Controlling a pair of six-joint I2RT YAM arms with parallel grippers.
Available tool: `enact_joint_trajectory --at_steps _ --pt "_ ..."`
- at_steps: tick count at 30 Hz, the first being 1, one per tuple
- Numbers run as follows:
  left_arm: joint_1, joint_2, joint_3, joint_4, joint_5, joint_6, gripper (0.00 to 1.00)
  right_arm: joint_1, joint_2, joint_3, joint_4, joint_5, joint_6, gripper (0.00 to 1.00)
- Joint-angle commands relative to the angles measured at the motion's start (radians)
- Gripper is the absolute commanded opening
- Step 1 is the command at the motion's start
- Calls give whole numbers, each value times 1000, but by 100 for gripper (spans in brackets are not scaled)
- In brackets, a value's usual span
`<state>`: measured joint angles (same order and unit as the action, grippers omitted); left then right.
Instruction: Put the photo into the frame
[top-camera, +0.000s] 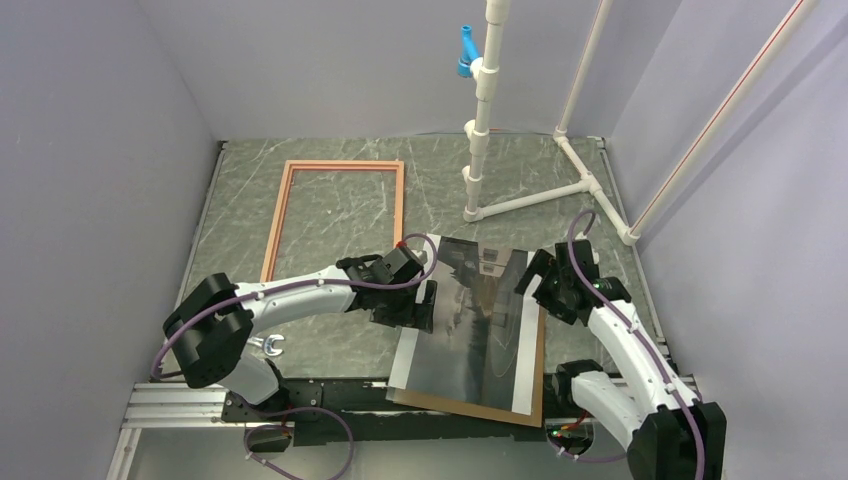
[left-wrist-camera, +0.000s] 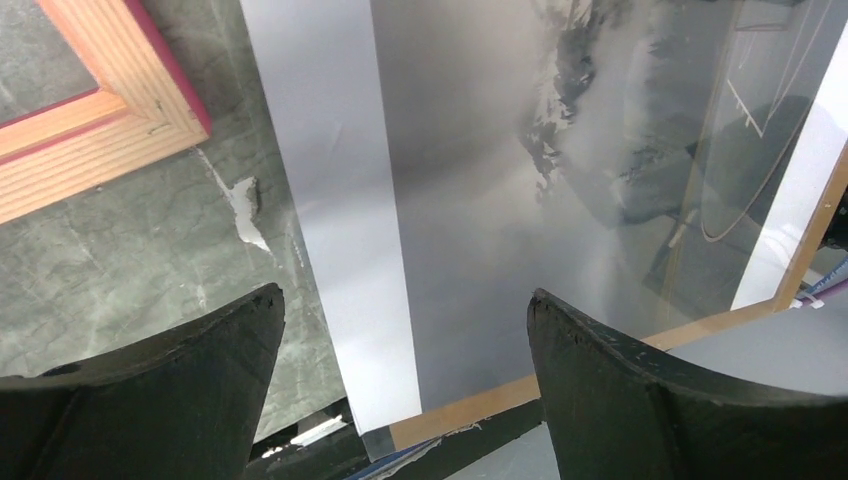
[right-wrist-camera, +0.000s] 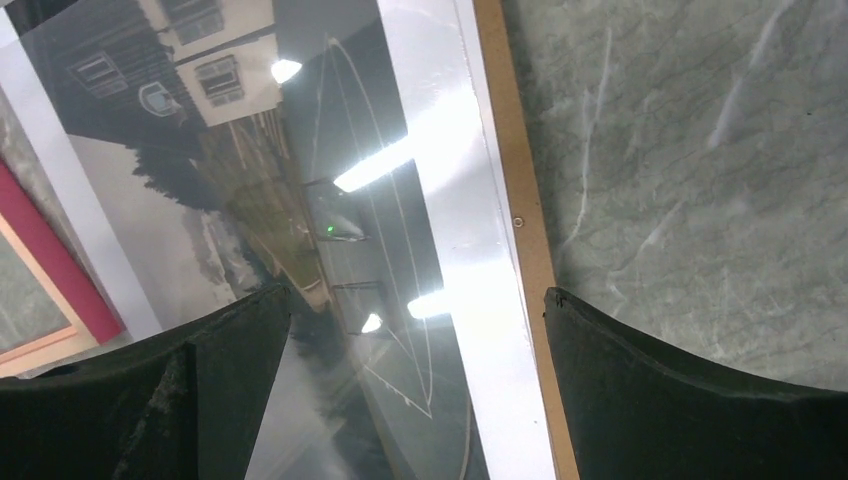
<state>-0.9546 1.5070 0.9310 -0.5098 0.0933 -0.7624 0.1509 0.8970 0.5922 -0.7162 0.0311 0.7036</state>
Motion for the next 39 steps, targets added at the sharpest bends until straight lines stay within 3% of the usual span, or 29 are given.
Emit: enact_joint_trajectory --at_steps 1,9,14,20,31,39 --pt "-6 14 -13 71 49 6 93 26 17 23 10 -79 16 99" --pt "1 46 -29 93 61 -15 94 112 55 -68 41 -60 65 98" --pt "14 55 -15 67 51 -24 94 133 56 -50 13 35 68 97" --pt "21 94 27 90 96 -17 94 152 89 -58 37 24 72 98" --pt "22 68 14 207 183 -34 90 163 13 -81 97 -120 131 98" --pt "16 -38 62 109 150 -3 90 162 -67 -86 113 -216 179 97"
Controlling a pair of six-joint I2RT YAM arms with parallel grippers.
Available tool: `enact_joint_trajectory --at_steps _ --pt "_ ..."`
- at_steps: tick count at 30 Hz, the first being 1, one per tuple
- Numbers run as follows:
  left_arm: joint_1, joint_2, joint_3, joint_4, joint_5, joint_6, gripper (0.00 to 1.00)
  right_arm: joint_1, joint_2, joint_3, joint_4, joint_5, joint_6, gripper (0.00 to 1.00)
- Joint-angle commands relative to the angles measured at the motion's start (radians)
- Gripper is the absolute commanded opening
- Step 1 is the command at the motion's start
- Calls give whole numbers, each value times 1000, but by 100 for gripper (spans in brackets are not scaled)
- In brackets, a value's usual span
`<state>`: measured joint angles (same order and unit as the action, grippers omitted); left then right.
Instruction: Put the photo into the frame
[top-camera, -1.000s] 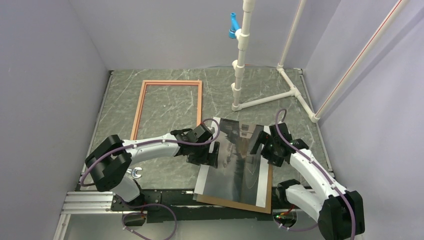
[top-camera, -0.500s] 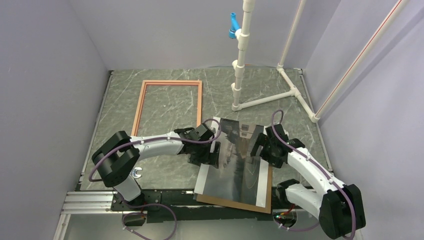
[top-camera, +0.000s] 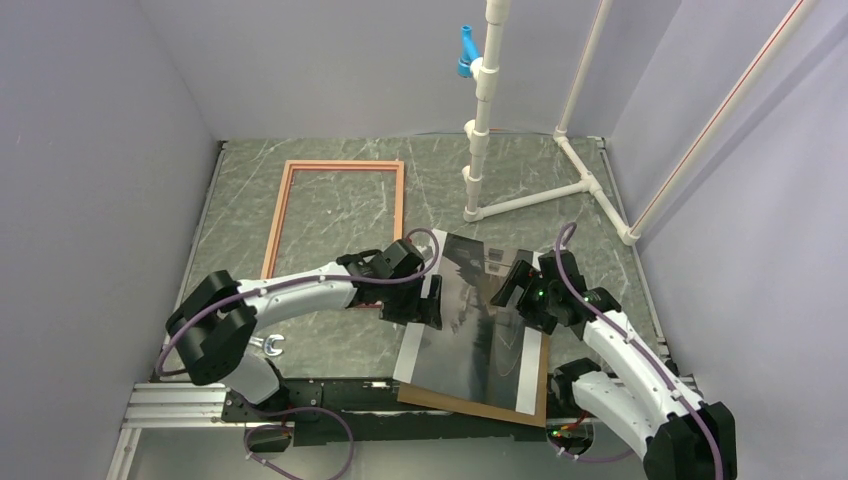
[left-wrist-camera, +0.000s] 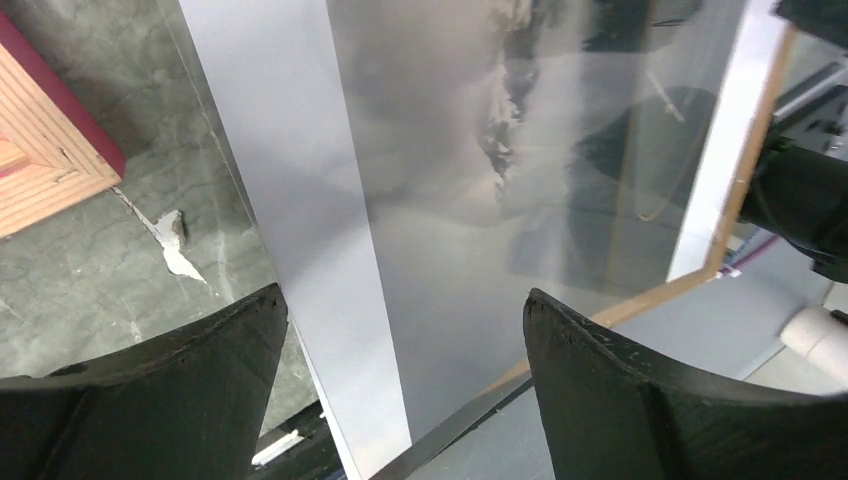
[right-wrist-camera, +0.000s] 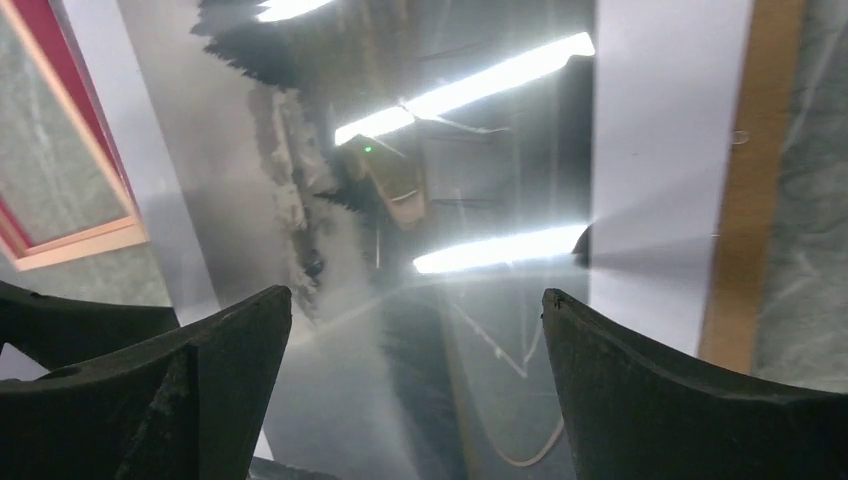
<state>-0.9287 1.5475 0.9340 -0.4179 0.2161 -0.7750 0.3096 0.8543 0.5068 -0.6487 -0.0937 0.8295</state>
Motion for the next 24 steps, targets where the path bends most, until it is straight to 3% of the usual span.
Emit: enact_joint_trajectory --at_steps 1,6,10,13,24 --pt "-11 -91 61 8 23 13 90 3 -26 -7 52 -102 57 97" --pt "-10 -156 41 -12 -17 10 90 5 -14 -42 73 -99 54 97" --pt "-9 -199 -14 50 -10 -10 88 7 2 -27 32 -8 31 96" --pt "-3 -192 -59 129 18 -35 82 6 -4 -37 32 49 17 97" --pt "50 -288 -274 381 47 -170 55 6 -11 -72 85 -15 32 97"
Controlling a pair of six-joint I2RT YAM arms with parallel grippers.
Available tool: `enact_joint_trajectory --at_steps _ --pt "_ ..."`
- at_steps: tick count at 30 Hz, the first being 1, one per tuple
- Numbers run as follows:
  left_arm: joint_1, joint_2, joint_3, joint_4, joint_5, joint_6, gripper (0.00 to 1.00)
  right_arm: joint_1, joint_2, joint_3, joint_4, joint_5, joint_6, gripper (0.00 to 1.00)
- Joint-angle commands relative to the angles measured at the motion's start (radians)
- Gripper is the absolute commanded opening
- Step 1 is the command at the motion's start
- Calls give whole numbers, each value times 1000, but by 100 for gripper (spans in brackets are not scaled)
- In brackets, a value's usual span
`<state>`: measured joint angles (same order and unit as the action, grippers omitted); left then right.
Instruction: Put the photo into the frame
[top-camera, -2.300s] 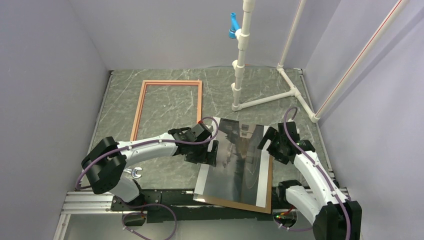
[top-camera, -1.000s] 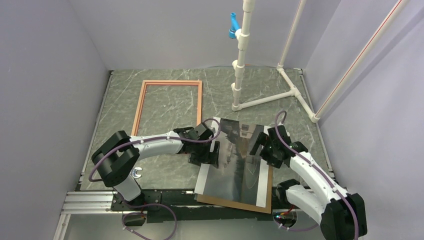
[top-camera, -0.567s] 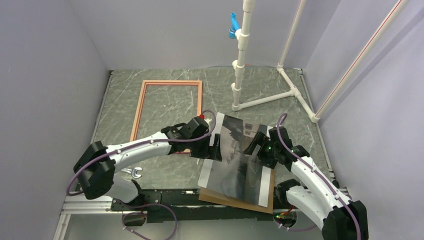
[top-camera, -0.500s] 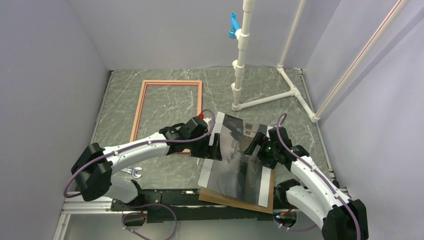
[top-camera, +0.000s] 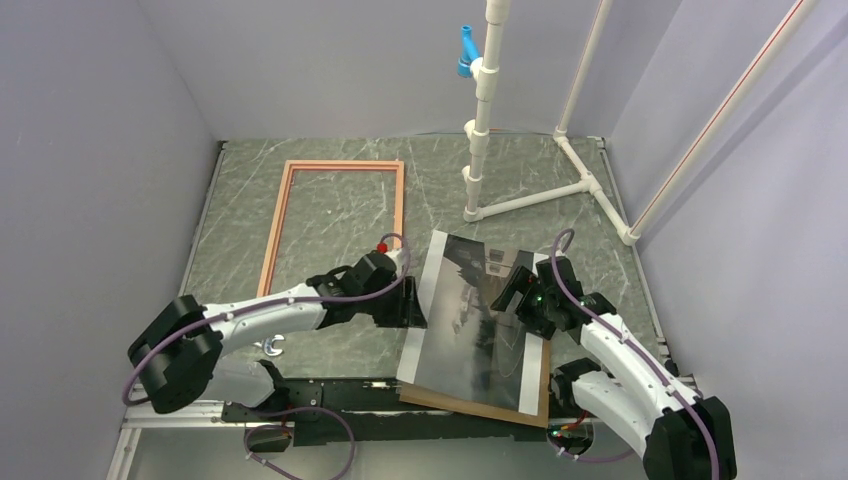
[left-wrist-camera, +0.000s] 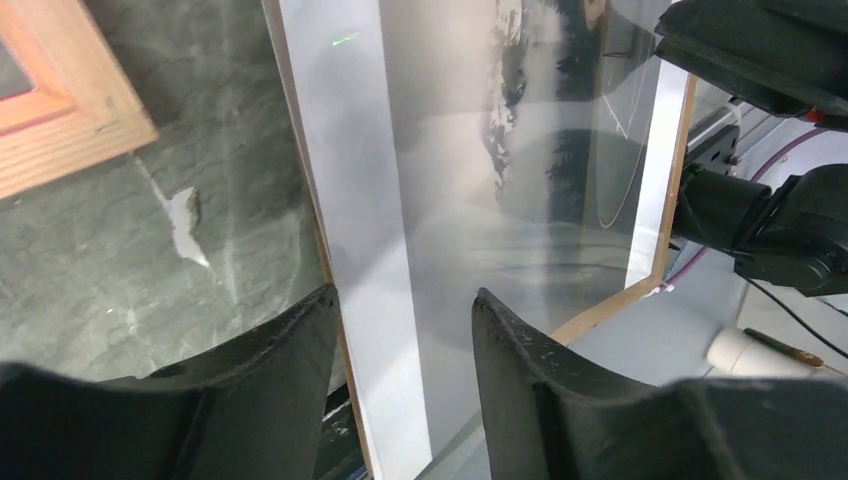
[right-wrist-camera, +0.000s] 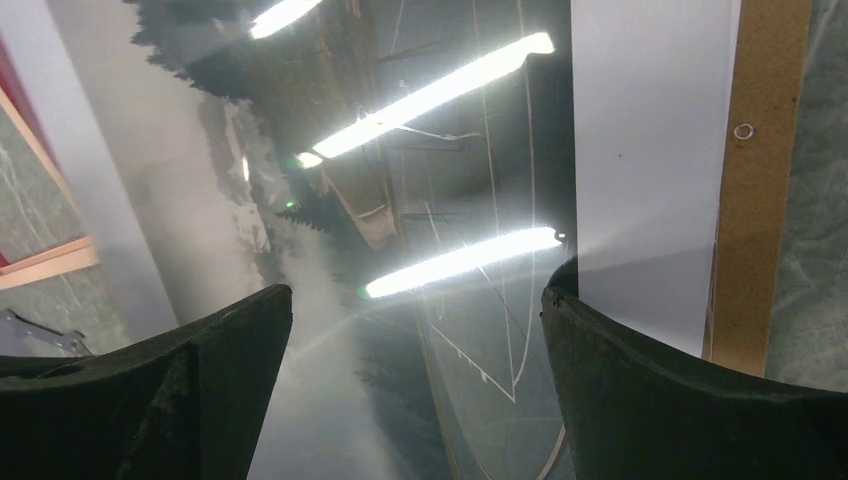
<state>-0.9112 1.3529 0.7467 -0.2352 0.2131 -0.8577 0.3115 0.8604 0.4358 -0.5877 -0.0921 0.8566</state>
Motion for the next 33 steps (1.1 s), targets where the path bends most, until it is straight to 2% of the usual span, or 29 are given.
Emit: enact_joint_trajectory --at_steps 1,4,7,10,13,18,20,26,33 --pt "45 -110 -117 219 59 -102 52 4 -20 1 26 -22 4 97" --pt "74 -146 -188 350 94 -133 41 4 -19 10 31 -39 6 97" --pt "91 -162 -229 403 111 -142 29 4 -19 19 38 -56 11 97" --pt "100 -169 -243 404 114 -133 28 5 -21 41 20 -43 2 97" --pt "104 -172 -229 335 91 -99 32 5 -24 86 -35 41 -22 97" --pt "104 -121 -133 106 39 -21 65 4 29 160 -110 161 -69 97" --pt "103 -88 -101 29 29 5 73 3 59 176 -130 176 -81 97" --pt "103 22 -22 -70 26 54 78 6 109 169 -157 237 -80 97" --pt "90 126 64 -100 53 83 80 6 132 138 -160 297 -47 98"
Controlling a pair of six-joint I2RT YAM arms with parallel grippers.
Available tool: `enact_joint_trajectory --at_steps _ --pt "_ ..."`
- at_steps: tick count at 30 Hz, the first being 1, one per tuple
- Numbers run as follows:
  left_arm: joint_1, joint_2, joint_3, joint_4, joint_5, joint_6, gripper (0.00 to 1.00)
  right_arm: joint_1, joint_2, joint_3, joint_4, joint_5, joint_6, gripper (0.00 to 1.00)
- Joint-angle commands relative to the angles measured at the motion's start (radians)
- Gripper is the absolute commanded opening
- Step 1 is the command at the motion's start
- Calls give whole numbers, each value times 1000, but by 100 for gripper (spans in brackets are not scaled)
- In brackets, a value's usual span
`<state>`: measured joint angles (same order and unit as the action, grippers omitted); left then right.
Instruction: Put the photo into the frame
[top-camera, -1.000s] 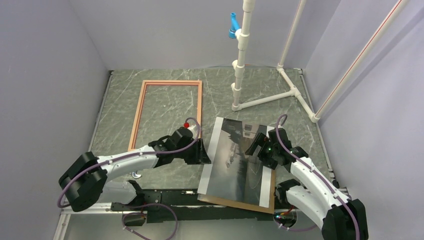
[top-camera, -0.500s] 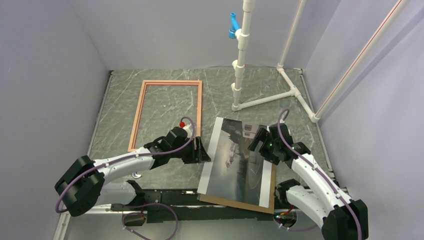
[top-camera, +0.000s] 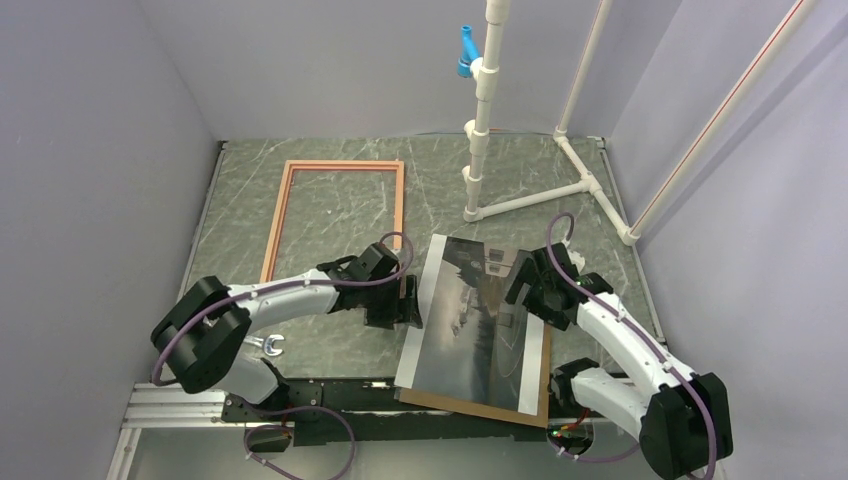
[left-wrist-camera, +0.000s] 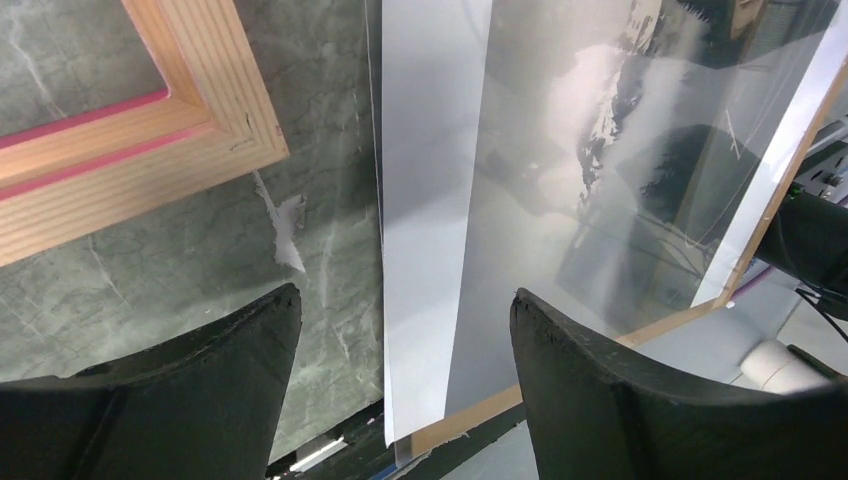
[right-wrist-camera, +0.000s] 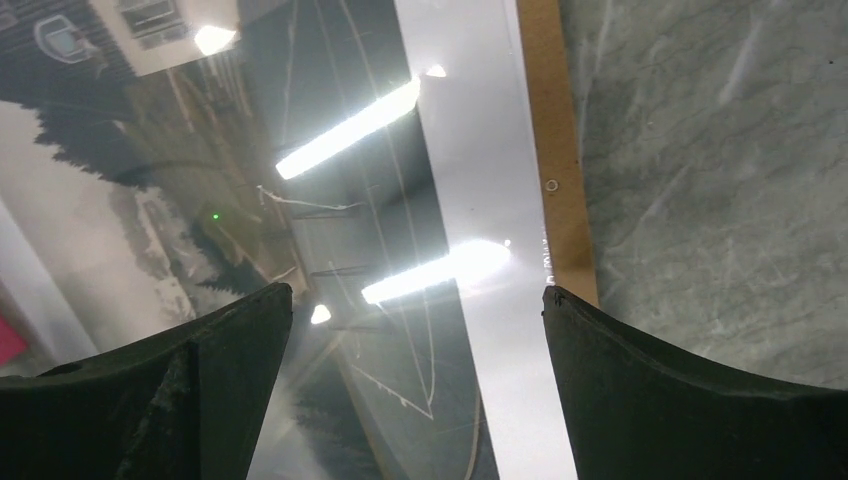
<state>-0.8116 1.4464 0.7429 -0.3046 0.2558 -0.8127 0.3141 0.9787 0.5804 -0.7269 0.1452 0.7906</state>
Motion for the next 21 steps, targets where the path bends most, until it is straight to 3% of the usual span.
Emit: enact_joint_trajectory --at_steps 1,7,21 --pt "-13 45 78 -31 15 39 80 3 20 -9 -17 53 15 98" --pt "-26 94 98 -7 36 30 81 9 43 -40 8 -13 18 98" --pt "-45 142 135 -31 14 36 81 111 19 -84 -64 78 127 99"
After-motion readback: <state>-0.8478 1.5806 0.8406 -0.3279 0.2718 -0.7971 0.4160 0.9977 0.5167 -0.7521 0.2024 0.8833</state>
